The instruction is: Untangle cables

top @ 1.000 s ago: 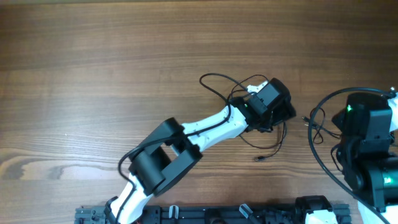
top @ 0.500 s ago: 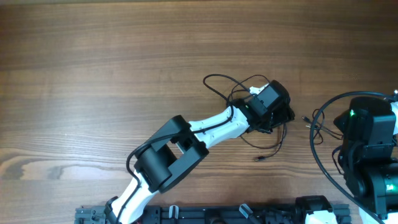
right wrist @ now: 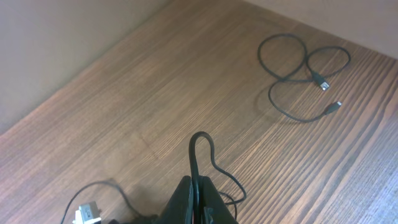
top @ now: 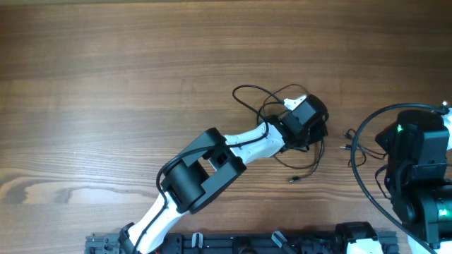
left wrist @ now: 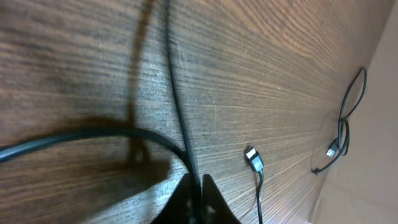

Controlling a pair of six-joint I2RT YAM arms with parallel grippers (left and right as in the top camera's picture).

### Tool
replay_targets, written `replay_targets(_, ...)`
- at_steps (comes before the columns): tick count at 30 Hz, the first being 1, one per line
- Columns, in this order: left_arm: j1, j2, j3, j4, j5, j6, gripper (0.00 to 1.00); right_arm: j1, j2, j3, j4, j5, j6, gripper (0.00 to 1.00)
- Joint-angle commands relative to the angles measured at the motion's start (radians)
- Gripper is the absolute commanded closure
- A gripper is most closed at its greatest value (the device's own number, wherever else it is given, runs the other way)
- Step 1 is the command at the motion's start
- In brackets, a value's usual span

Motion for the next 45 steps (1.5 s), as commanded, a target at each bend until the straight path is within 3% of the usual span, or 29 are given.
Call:
replay_targets(1, 0.011, 0.015, 0.001, -0.003, -0.032, 0.062, 0.96, -0.005, -0.01, 0.0, 0.0, -0.023, 0.003, 0.94)
replay_targets(7, 0.118, -0.113, 0.001, -0.297, -0.043, 0.26, 0.96, -0.005, 0.022, 0.0, 0.037, -0.085, -0.141, 0.96)
replay_targets(13, 0.248, -0.354, 0.001, -0.61, -0.222, 0.422, 0.96, -0.005, 0.128, 0.0, 0.15, -0.349, -0.304, 0.96)
replay_targets(17, 0.314, -0.481, 0.001, -0.745, -0.383, 0.428, 0.96, -0.005, 0.24, 0.051, 0.27, -0.497, -0.367, 0.96)
replay_targets(23, 0.354, -0.507, -0.003, -0.89, -0.425, 0.427, 0.96, -0.032, 0.451, 0.328, 0.357, -0.465, -0.507, 0.96)
replay_targets(33, 0.352, -0.507, -0.004, -0.912, -0.425, 0.427, 0.96, -0.33, 0.793, 0.81, 0.481, -0.289, -0.735, 0.96)
replay_targets(39, 0.351, -0.507, -0.004, -0.909, -0.425, 0.423, 0.96, -0.481, 0.97, 0.821, 0.754, -0.28, -0.903, 0.96)
replay_targets(45, 0.351, -0.507, -0.004, -0.908, -0.425, 0.424, 0.96, -0.557, 1.214, 0.821, 0.85, -0.419, -0.909, 0.96)
